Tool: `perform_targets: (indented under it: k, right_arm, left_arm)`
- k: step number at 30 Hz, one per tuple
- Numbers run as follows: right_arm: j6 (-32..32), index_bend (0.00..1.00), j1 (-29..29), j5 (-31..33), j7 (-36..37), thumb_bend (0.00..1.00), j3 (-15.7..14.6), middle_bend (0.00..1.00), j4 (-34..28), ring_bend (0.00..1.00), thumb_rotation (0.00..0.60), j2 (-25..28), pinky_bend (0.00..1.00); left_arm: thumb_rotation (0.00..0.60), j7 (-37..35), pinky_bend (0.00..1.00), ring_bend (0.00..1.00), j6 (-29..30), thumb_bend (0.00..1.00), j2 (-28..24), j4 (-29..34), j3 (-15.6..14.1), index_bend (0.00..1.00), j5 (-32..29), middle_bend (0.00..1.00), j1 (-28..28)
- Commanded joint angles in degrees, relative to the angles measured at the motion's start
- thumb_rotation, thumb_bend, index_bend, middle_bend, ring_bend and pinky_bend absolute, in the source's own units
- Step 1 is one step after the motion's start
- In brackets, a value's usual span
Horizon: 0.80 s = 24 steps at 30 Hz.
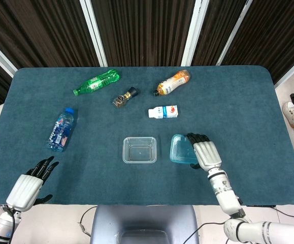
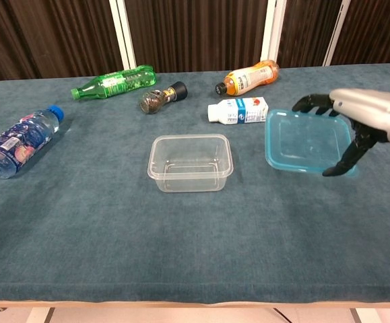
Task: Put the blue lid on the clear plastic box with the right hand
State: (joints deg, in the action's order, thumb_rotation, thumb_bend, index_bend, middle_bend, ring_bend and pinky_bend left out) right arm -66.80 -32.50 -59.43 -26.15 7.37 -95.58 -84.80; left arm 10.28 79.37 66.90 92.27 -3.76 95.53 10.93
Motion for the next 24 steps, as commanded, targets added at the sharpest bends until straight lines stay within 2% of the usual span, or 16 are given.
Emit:
perform_targets:
  k: [1, 5, 11, 17, 24]
  right_arm:
    - [0.72, 0.53, 0.13, -1.83, 2.93, 0.43, 1.17, 0.52, -3.15, 0.69, 0.600, 1.95, 0.66]
    - [2.60, 0.53, -1.22, -2.00, 3.99, 0.43, 2.36, 0.52, -4.88, 0.69, 0.600, 1.69, 0.66]
    - [3.33, 0.53, -4.12, 0.61, 0.31, 0.43, 4.15, 0.52, -6.02, 0.69, 0.600, -1.97, 0.66]
    - [1.95, 0.52, -7.79, 4.23, -6.35, 0.43, 6.06, 0.52, -4.45, 0.69, 0.600, -7.97, 0.66]
    - [3.76, 0.51, -11.51, 4.51, -7.58, 0.43, 7.58, 0.52, -0.85, 0.69, 0.600, -11.75, 0.64]
  left_arm:
    - [0.600, 0.18, 0.42, 0.10, -0.10, 0.30, 0.04, 0.04, -0.03, 0.11, 0.02, 0.01, 0.04]
    - [0.600, 0.36, 0.42, 0.10, -0.18, 0.30, 0.06, 0.10, -0.02, 0.11, -0.07, 0.01, 0.05]
    - [0.600, 0.06, 0.42, 0.11, -0.19, 0.30, 0.03, 0.02, -0.07, 0.11, 0.03, 0.01, 0.09]
    - [0.600, -0.73, 0.42, 0.11, -0.11, 0.30, -0.21, -0.06, -0.10, 0.11, 0.07, 0.02, 0.11]
    - [0.600, -1.80, 0.42, 0.12, 0.00, 0.30, -0.50, -0.22, -0.14, 0.11, 0.17, 0.02, 0.14]
